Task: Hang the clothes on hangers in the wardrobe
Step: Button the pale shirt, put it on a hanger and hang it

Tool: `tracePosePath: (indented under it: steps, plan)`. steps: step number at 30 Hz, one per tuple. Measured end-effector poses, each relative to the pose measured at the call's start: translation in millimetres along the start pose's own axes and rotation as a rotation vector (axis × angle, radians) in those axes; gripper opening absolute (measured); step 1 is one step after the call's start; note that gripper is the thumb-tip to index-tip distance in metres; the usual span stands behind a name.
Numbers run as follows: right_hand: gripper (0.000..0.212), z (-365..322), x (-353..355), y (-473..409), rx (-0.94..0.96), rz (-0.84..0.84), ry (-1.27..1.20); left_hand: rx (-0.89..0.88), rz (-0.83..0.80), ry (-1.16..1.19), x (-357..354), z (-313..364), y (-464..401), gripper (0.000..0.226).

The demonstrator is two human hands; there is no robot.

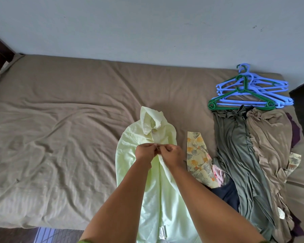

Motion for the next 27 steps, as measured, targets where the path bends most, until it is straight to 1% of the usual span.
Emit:
tracePosePath:
  steps: [3, 6, 8, 9, 11, 13, 14, 15, 16, 17, 19, 20, 21, 23, 25, 26, 27]
  plan:
    - [0.022, -2.0, 3.1, -3.4, 0.017, -0.002, 0.021, -0.032, -0.029, -0.029, -0.9, 1.7, 1.8, 0.012]
    - [0.02, -7.1, 6.0, -9.3, 0.035, -0.013, 0.12, -0.067, 0.0, -0.136, -1.4, 2.7, -0.9, 0.018]
    - [0.022, -7.1, 1.9, -14.1, 0.01, -0.094, 0.256, -0.088, -0.004, -0.267, -5.7, 4.8, -1.6, 0.018]
    - [0.023, -4.0, -1.8, -16.9, -0.026, -0.147, 0.261, -0.104, -0.013, -0.352, -9.2, 6.9, 1.0, 0.018]
    - [0.023, -0.6, -7.3, -20.3, -0.118, -0.209, 0.109, -0.162, 0.006, -0.49, -12.1, 10.9, 2.0, 0.023]
    - [0.018, 1.7, -8.0, -22.0, -0.163, -0.206, -0.041, -0.229, 0.016, -0.527, -9.3, 13.9, 3.9, 0.024]
    - [0.02, 5.6, -8.2, -22.0, -0.172, -0.222, -0.063, -0.242, -0.009, -0.518, -7.6, 12.2, 4.0, 0.024]
    - [0.028, 10.4, -9.8, -19.7, -0.184, -0.271, -0.07, -0.235, -0.035, -0.531, -5.8, 7.3, 1.7, 0.025]
    - [0.038, 18.0, -12.9, -15.1, -0.202, -0.35, -0.037, -0.214, -0.055, -0.587, -3.4, -0.5, -3.0, 0.028]
    - [0.045, 26.1, -15.8, -8.8, -0.209, -0.454, 0.058, -0.185, -0.063, -0.7, -0.8, -10.3, -8.2, 0.033]
    - [0.051, 44.2, -20.5, 3.9, -0.163, -0.654, 0.369, -0.135, -0.06, -0.978, 7.0, -35.2, -17.6, 0.043]
    - [0.051, 52.0, -21.1, 9.1, -0.129, -0.698, 0.502, -0.128, -0.048, -1.091, 11.8, -47.9, -22.1, 0.047]
    - [0.052, 58.1, -20.6, 12.6, -0.101, -0.694, 0.591, -0.135, -0.025, -1.189, 17.6, -59.0, -23.8, 0.049]
    - [0.054, 64.2, -12.9, 14.6, -0.068, -0.564, 0.689, -0.215, 0.105, -1.335, 30.5, -70.5, -25.9, 0.051]
    - [0.06, 69.0, -3.7, 13.6, -0.048, -0.437, 0.723, -0.281, 0.229, -1.366, 41.0, -73.3, -26.8, 0.054]
    - [0.063, 73.1, -3.2, 13.1, -0.042, -0.434, 0.733, -0.289, 0.227, -1.353, 42.5, -76.4, -29.9, 0.056]
    - [0.066, 78.1, -5.1, 13.4, -0.036, -0.467, 0.743, -0.28, 0.193, -1.339, 41.8, -80.8, -33.4, 0.057]
Point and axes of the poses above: each hand's wrist, its own y-axis away from the middle knuckle, its own x-axis out of the back of the hand, z = x × y, the point moved 7 cm from there along -y, towards the middle knuckle, and after that the axes turned 12 degrees about x, right-handed, at the moved point
